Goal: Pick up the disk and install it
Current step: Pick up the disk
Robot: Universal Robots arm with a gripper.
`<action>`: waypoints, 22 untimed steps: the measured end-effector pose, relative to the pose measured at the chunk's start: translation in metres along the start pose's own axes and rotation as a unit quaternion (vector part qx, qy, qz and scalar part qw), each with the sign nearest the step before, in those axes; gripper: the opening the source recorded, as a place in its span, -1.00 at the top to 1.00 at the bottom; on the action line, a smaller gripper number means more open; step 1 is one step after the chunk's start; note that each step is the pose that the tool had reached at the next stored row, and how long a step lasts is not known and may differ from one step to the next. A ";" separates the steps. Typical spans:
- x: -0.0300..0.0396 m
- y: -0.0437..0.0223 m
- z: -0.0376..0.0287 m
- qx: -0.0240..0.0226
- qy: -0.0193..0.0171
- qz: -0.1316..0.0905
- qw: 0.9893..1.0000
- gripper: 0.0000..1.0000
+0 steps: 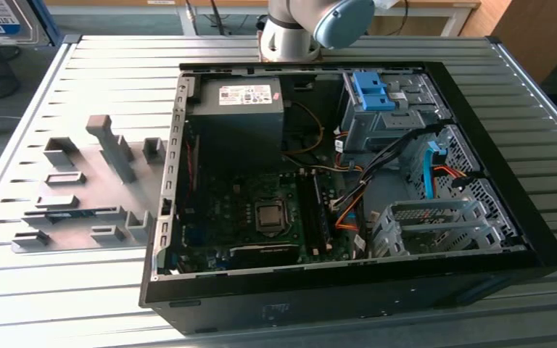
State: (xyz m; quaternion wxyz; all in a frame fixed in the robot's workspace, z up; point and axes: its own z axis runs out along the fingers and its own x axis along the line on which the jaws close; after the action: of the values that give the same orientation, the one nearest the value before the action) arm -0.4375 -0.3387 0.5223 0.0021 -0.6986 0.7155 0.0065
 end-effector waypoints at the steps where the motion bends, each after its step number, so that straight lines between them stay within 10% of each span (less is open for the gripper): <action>1: 0.0000 0.0000 -0.0009 0.000 0.000 0.000 1.000 0.25; 22: -0.0003 0.0001 -0.0233 0.000 0.000 0.000 1.000 0.25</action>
State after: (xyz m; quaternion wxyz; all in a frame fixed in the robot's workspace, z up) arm -0.4375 -0.3387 0.5456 0.0022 -0.6986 0.7155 0.0064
